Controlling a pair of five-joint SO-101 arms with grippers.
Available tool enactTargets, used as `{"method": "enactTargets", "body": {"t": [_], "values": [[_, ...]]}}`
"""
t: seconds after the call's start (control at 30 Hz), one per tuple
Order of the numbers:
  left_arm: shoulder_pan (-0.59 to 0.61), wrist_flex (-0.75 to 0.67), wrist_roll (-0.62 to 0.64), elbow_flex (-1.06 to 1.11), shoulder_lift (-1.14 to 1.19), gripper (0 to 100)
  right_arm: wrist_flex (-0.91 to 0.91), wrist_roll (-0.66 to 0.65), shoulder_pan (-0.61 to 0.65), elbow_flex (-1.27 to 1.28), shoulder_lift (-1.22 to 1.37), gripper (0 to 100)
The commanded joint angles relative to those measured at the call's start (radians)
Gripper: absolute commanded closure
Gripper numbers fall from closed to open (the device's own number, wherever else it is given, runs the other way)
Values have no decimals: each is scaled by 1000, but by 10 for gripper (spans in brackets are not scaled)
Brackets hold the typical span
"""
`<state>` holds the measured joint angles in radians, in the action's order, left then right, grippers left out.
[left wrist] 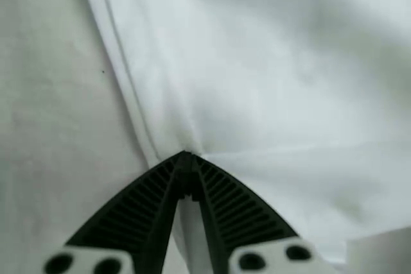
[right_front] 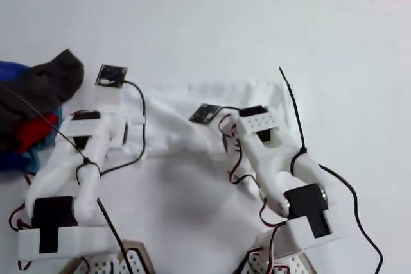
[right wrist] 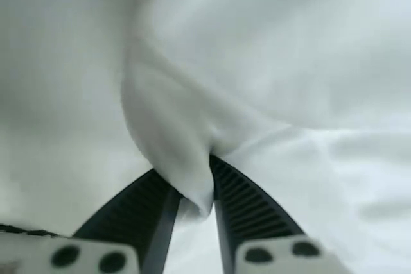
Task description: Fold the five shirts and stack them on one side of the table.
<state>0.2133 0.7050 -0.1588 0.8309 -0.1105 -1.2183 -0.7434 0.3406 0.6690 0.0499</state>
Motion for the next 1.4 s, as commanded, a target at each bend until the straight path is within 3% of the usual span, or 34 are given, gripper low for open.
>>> {"method": "enactTargets", "body": {"t": [0.0,0.3,0.6,0.77,0.9,1.0,1.07,1.27,1.37], "values": [[2,-17,9,-4,-34,974,-101,-34,-19,-78,-90,981],[2,-17,9,-4,-34,974,-237,-146,-193,-420,-36,981],[2,-17,9,-4,-34,974,-243,-150,-193,-862,354,981],[2,-17,9,-4,-34,974,-341,-147,-191,-1192,610,978],[2,-17,9,-4,-34,974,-487,-52,-199,-1493,768,834],[2,-17,9,-4,-34,974,-524,-3,-213,-1705,848,690],[2,-17,9,-4,-34,974,-527,32,-223,-1814,885,646],[2,-17,9,-4,-34,974,-550,124,-265,-1932,895,652],[2,-17,9,-4,-34,974,-550,124,-282,-1892,842,754]]}}
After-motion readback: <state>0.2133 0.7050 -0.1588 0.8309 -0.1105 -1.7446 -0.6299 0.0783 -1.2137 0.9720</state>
